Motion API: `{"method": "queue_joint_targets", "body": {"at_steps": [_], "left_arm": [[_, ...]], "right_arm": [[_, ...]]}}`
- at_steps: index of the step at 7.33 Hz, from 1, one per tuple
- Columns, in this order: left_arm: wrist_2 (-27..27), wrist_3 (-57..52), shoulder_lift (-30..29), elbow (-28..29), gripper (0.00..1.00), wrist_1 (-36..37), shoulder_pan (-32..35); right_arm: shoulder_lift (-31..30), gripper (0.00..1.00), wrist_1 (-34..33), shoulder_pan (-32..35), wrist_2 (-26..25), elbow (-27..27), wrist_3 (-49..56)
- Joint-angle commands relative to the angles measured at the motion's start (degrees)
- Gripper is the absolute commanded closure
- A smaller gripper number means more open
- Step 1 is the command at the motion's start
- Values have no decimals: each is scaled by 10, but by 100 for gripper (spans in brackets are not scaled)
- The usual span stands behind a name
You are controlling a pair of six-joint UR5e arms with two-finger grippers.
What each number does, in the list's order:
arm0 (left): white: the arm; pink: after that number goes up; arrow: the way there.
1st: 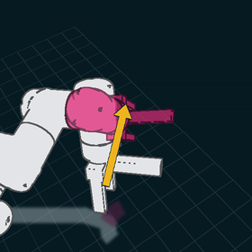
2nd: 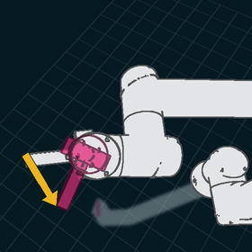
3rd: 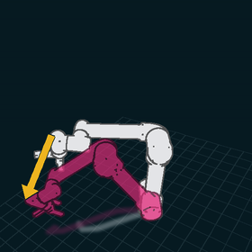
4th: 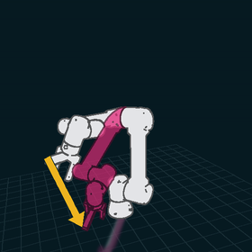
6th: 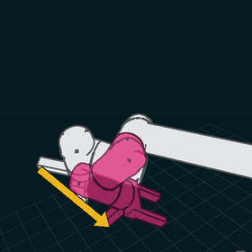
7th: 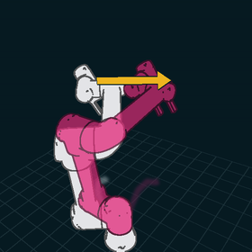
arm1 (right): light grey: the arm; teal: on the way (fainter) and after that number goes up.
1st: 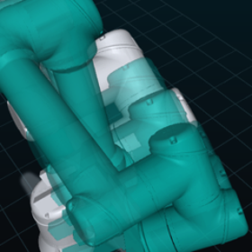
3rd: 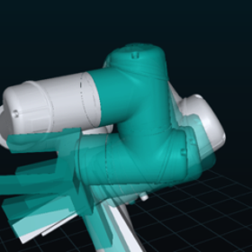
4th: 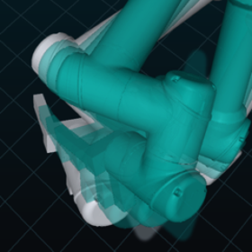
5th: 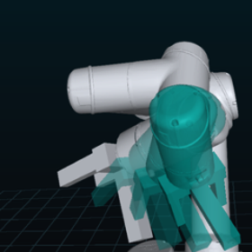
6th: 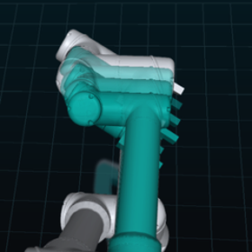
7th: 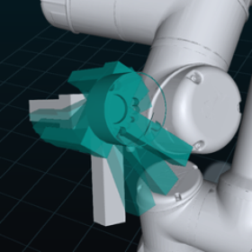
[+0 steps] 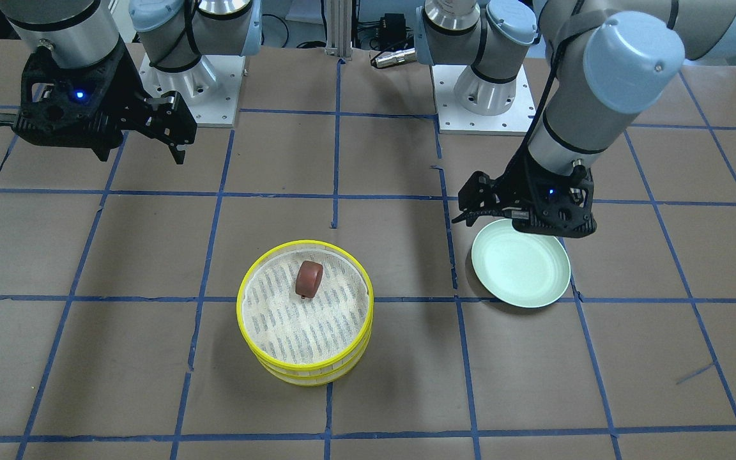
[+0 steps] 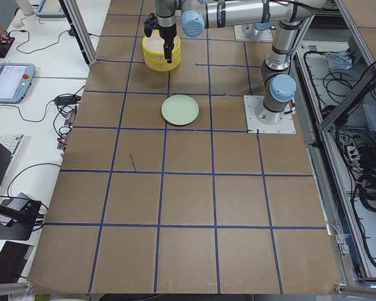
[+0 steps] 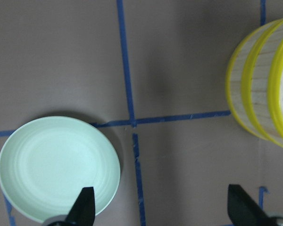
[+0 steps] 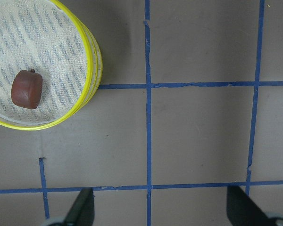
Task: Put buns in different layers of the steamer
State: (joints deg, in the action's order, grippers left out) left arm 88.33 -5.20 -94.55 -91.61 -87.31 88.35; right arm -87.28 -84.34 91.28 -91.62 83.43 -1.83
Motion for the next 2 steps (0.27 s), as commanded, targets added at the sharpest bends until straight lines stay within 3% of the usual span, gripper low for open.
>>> {"method": "queue_joint_targets", "body": {"at_steps": [1,2], "left_arm": [[-3,-2,14,-3,0,-16,-2],[-4,-9,21,-2,0,-17,-3]], "right_arm": [[1,0,1,-4,-5,1,1],[1,0,1,-5,-5,2,2]]}}
